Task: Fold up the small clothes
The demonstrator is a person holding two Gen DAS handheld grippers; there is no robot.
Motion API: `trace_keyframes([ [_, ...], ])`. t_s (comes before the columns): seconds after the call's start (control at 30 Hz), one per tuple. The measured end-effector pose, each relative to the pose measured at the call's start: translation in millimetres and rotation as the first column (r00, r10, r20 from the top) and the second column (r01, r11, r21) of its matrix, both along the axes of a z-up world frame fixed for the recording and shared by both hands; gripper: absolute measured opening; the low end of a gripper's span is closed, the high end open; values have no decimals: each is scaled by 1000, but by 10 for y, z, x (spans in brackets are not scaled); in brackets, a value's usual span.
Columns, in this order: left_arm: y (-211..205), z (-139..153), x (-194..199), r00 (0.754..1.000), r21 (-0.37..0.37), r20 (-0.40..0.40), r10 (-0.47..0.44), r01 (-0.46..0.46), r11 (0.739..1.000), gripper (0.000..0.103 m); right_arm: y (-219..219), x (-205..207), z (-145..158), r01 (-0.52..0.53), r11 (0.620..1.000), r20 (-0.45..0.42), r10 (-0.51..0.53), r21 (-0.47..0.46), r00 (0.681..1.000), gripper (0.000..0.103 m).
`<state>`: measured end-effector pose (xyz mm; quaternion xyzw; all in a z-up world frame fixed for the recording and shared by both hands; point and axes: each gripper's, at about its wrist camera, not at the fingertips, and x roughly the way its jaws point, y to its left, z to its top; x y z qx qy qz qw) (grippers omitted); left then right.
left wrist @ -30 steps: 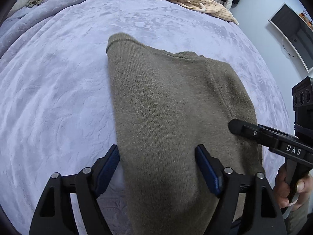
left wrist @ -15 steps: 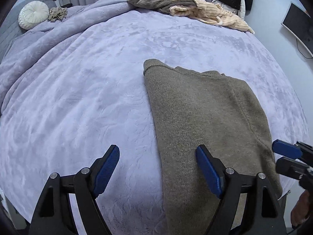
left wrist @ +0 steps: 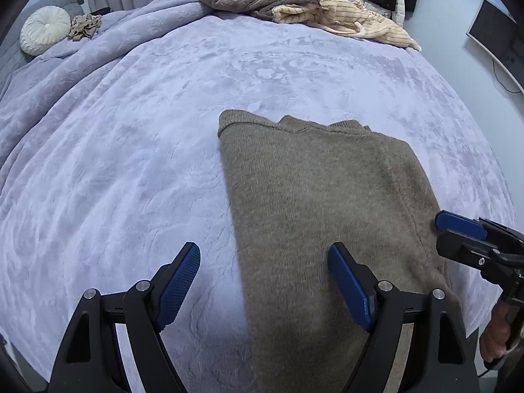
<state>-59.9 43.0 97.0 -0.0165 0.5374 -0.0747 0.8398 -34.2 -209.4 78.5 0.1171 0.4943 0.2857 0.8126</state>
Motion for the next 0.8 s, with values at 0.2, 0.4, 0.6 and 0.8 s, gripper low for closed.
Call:
trace_keyframes([
  [0.2, 2, -250, 213, 997, -5, -81, 18, -19, 1000, 82, 84, 471, -374, 10, 999, -109, -14, -36, 994, 56],
  [0.4, -27, -122, 97, 998, 25, -59, 17, -16, 1000, 82, 160, 138, -94, -23, 997, -22, 22, -75, 1000, 56],
  [0.6, -54, 79, -147, 999, 80, -30, 21, -19, 997, 82, 222, -512, 83, -49, 983, 51, 59, -177, 997, 56],
  [0.8, -122, 200, -375, 1000, 132, -16, 25, -23, 991, 82, 301, -843, 264, -4, 951, 116, 41, -308, 992, 73],
])
